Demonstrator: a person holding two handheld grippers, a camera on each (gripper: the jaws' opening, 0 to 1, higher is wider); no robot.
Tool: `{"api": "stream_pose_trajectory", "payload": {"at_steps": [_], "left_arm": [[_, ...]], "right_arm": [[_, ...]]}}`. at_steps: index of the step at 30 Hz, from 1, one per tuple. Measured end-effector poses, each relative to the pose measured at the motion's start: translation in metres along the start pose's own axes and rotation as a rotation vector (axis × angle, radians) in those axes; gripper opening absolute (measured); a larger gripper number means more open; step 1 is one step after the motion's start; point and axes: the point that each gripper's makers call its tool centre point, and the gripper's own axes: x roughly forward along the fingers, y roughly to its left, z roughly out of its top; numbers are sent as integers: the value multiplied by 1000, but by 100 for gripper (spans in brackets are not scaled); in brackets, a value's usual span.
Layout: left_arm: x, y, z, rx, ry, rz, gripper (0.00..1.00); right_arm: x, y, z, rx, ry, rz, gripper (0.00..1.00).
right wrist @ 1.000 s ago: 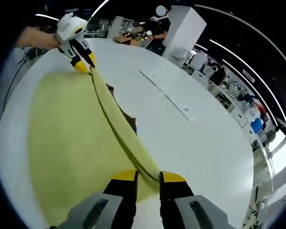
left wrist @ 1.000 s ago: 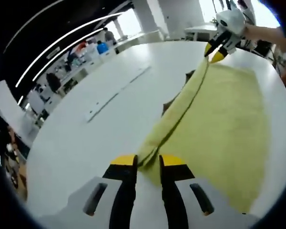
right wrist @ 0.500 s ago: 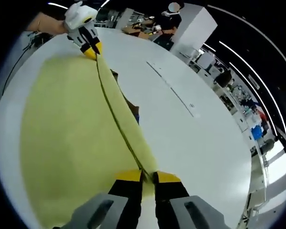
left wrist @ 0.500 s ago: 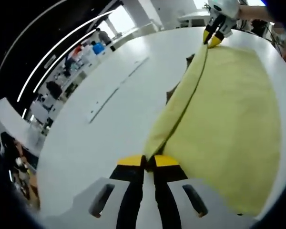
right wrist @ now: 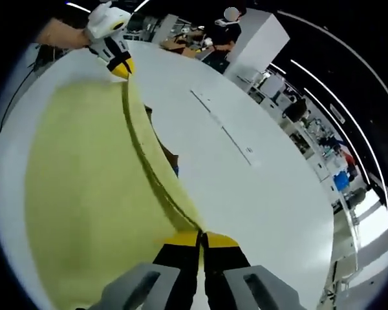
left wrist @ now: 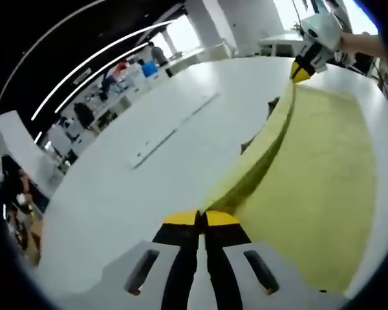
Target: Fold the garment on the visible template until the final outline fits inside the template.
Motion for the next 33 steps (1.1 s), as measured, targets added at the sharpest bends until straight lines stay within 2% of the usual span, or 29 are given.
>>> {"api": "stream_pose_trajectory", "payload": {"at_steps": [3,4,7,10,14,17,20,23,27,33], "left_arm": [[2,3,2,-129,-11,1,0],[2,1,2,-189,-9,-1,0],[6,2,-2,-277,-12,1,0],[9,3,-5,-330,-6,15,0],[11,4,-8,-347,17,35,0],[10,8,-7,-369,11,68,6],[7,13,-6,-397,-6,78,11],[2,13,-3,-391,-14,69,8],[-6,11,2,-381,-41,58,22],[-19,4,8,-376,-72,18,31]], "right_arm": [[2,-10,5,109,-42,-35,0],[5,-10,5,172,-55,-22,0],[10,-11,4,279,-70,-16,0],[16,-12,0,331,-66,-15,0],[20,-12,-2,394,-65,-25,0],[19,-17,0,426,-74,-56,0],[16,-20,-1,484,-75,-61,9],[13,-19,-3,545,-70,-47,22],[5,-11,0,590,-68,-20,31],[-9,0,8,647,-78,17,52]]}}
